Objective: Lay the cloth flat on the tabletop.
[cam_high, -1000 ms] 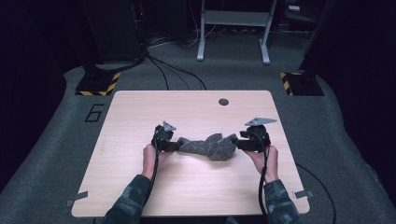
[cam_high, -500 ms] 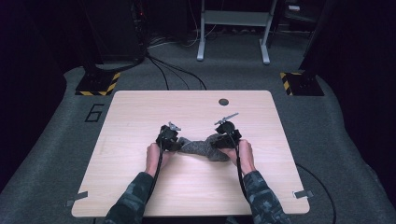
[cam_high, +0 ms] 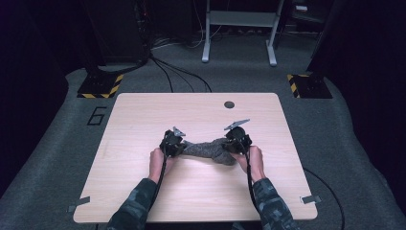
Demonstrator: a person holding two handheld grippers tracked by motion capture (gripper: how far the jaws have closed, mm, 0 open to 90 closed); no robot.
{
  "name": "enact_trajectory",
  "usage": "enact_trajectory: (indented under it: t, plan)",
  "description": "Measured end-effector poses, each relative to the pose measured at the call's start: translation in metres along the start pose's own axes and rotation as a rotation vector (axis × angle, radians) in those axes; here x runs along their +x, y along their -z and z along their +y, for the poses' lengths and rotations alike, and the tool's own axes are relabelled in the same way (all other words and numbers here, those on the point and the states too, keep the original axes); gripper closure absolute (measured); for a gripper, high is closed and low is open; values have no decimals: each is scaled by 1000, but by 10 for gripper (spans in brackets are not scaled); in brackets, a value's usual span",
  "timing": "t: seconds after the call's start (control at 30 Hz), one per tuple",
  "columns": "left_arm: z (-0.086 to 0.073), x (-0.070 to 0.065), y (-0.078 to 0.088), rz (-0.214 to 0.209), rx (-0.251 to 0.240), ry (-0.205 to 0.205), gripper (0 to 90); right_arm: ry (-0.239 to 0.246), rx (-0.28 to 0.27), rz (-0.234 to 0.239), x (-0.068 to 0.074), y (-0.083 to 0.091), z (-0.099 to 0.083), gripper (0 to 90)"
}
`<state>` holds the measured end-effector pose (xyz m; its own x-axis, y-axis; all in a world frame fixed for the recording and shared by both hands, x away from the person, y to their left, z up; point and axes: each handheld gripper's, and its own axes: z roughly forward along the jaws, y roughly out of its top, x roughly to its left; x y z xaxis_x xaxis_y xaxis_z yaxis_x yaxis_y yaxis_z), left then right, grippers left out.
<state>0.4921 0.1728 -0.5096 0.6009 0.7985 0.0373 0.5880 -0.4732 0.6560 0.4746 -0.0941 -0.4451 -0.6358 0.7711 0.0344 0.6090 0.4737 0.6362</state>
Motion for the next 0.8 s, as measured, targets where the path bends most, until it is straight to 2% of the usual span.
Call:
enact_trajectory:
  t: [0.07,0.17,0.23,0.3,0.4,0.47,0.57,0.67,0.8]
  plan:
    - [-3,5,2,11,-8,17,862,-6,-39,-13,-4,12,-2,846]
    - [-4,6,3,27,-7,15,862,2,-64,-27,-5,20,-5,847]
    - [-7,7,4,45,-9,14,862,1,-63,-38,-4,22,-6,847]
    - [-10,9,6,42,-17,27,861,8,-70,-38,-4,26,-11,847]
    - [-14,11,9,40,-17,32,859,4,-54,-37,-5,26,-22,845]
    - [-17,10,11,49,-19,23,858,0,-17,-35,-7,20,-34,842]
    - [-18,10,12,48,-26,28,858,-10,-6,-30,-12,17,-41,841]
    - [-19,11,14,48,-15,18,856,-36,16,-33,-21,15,-55,836]
    - [-18,10,14,50,-5,2,849,-62,28,-20,-29,17,-63,791]
